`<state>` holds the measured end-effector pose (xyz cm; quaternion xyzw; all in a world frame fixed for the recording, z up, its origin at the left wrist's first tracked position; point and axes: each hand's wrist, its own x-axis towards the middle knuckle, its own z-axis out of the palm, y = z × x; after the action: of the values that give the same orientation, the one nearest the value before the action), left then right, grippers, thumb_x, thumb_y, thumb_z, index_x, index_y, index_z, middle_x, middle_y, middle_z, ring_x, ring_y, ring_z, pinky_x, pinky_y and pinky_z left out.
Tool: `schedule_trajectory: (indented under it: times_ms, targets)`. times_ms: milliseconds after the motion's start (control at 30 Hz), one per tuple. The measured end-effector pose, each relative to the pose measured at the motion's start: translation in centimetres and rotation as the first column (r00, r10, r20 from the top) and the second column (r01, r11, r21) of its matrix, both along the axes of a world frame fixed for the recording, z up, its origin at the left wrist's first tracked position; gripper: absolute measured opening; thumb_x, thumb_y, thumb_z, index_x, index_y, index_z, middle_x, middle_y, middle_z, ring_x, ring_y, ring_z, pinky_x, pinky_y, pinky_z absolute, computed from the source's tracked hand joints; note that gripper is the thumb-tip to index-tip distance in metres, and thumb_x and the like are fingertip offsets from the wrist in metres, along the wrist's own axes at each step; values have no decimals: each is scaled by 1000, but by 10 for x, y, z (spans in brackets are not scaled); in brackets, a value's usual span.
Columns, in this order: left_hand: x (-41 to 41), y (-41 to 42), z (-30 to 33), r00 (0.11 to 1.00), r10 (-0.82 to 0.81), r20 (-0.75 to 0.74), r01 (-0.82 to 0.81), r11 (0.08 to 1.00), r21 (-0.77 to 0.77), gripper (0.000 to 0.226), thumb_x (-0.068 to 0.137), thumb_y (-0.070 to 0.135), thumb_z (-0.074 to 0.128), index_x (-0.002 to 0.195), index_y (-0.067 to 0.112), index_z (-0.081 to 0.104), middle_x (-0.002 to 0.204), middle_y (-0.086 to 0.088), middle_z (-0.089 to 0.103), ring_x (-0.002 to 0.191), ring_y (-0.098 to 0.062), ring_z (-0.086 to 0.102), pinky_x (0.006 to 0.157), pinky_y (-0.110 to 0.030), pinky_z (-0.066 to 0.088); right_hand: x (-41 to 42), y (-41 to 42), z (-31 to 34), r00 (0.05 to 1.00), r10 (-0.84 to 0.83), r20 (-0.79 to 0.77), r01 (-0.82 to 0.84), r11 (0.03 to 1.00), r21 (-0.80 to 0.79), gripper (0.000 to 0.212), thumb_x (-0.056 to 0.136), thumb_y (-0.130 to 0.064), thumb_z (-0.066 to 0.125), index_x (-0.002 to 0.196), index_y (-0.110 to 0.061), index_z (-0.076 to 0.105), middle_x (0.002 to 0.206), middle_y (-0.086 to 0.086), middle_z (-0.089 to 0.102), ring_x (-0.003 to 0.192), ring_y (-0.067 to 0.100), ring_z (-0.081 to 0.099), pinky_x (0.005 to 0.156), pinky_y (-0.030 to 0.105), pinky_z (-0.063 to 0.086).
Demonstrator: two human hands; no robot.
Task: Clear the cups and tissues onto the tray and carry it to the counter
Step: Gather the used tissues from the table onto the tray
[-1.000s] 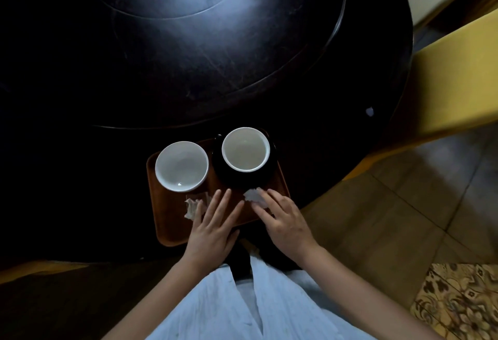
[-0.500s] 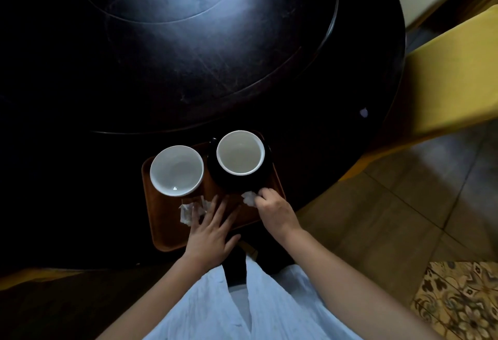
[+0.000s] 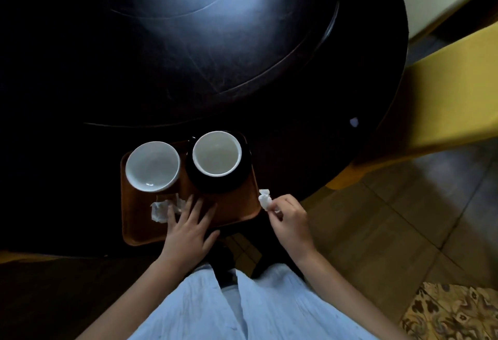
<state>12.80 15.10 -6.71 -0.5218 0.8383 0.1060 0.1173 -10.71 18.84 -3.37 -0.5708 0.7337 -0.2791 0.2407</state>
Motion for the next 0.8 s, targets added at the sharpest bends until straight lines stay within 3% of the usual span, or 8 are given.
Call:
schedule_trajectory:
  times_ms: [67, 167, 300, 367, 467, 633, 800]
  targets:
    - [-16, 7, 6, 994, 93, -50, -94, 995, -34, 59, 88, 55, 25, 125, 18, 54, 128, -14, 58, 127, -32, 46, 108, -53, 4, -25, -1, 2, 1000, 7, 12, -7, 1000, 0, 14, 74, 6, 69, 78, -7, 66, 80, 5, 62, 70, 10, 56, 67, 9, 44]
    - [-53, 19, 19, 959, 173, -226, -202, 973, -108, 48, 87, 42, 35, 119, 14, 58, 124, -9, 60, 120, -26, 52, 107, -50, 19, -64, -6, 6, 998, 60, 0, -60, 998, 2, 14, 74, 5, 69, 80, -7, 66, 81, 4, 62, 71, 6, 54, 67, 1, 41]
    - [-126, 18, 27, 888, 101, -449, -199, 964, -176, 37, 89, 30, 40, 114, 12, 60, 118, -7, 63, 114, -21, 54, 99, -37, 32, -118, -14, 8, 991, 132, -20, -132, 991, 9, 13, 76, 2, 69, 82, -8, 66, 85, 4, 62, 73, 8, 56, 64, 12, 48]
    - [-165, 8, 23, 870, 73, -488, -174, 971, -165, 38, 90, 29, 40, 118, 11, 58, 123, -8, 61, 120, -20, 50, 103, -36, 31, -142, -16, 7, 987, 155, -48, -155, 988, 10, 13, 76, 1, 70, 84, -9, 67, 88, 5, 63, 76, 7, 56, 65, 12, 49]
    - [-216, -10, 9, 890, 69, -452, -125, 988, -96, 44, 92, 31, 36, 131, 13, 46, 140, -9, 48, 135, -20, 33, 112, -36, 20, -176, -17, 7, 987, 137, -80, -138, 990, -1, 13, 75, 1, 72, 83, -8, 67, 87, 6, 64, 76, 4, 54, 65, 1, 42]
    - [-250, -34, -23, 976, 131, -175, -143, 988, -57, 59, 89, 46, 26, 144, 27, 18, 155, -5, 19, 142, -16, 2, 112, -43, -7, -225, -19, 7, 996, 33, -83, -35, 999, -27, 16, 73, 5, 72, 83, -6, 65, 86, 9, 64, 76, 9, 56, 67, -4, 41]
    - [-251, -35, -33, 989, 118, -88, -127, 987, -97, 62, 88, 49, 26, 145, 28, 16, 156, -5, 14, 143, -15, -6, 112, -48, -6, -268, -50, 5, 992, -96, -83, 92, 994, -58, 37, 76, 8, 67, 109, -5, 61, 94, 11, 62, 81, 10, 52, 68, -3, 38]
